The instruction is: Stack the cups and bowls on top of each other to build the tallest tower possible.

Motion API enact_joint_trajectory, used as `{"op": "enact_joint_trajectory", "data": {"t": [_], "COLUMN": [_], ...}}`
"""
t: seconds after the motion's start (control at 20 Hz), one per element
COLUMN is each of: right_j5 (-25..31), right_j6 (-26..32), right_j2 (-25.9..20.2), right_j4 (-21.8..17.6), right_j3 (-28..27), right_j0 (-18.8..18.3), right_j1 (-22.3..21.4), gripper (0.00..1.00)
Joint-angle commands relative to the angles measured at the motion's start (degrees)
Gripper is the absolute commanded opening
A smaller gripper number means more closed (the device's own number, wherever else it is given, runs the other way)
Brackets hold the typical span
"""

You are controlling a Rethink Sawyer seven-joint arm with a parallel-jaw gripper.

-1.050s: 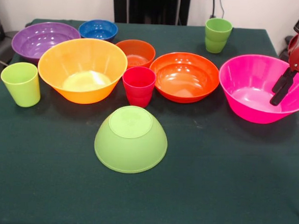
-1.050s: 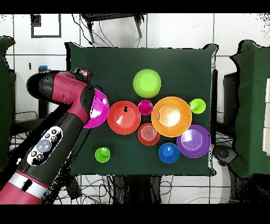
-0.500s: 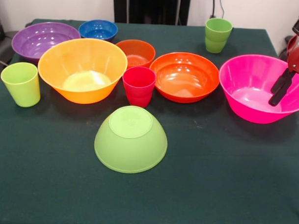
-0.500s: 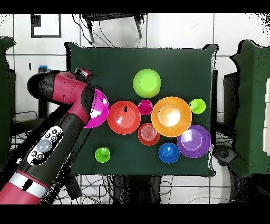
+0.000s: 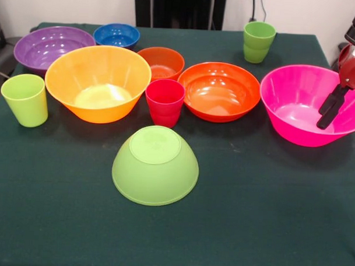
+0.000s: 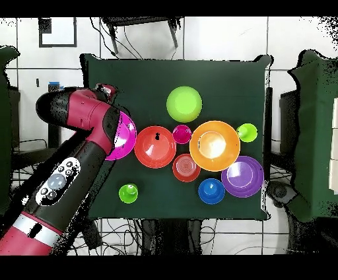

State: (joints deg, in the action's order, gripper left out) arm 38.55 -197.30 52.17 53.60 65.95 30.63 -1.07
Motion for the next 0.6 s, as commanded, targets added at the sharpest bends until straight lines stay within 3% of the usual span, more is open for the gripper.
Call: {"op": "enact_joint_trajectory", "data": {"t": [0.05,0.6], "right_j5": [-3.7,-4.5], "right_j6": [-0.7,-0.4], "right_j2": [-7.7,-8.3], "right_j4": [-5.4,-5.6], "right_j3": [2.7,4.1], "right_j0": [-1.4,-1.0], "right_j1": [2.3,2.0], "gripper": [1.0,1.0]}}
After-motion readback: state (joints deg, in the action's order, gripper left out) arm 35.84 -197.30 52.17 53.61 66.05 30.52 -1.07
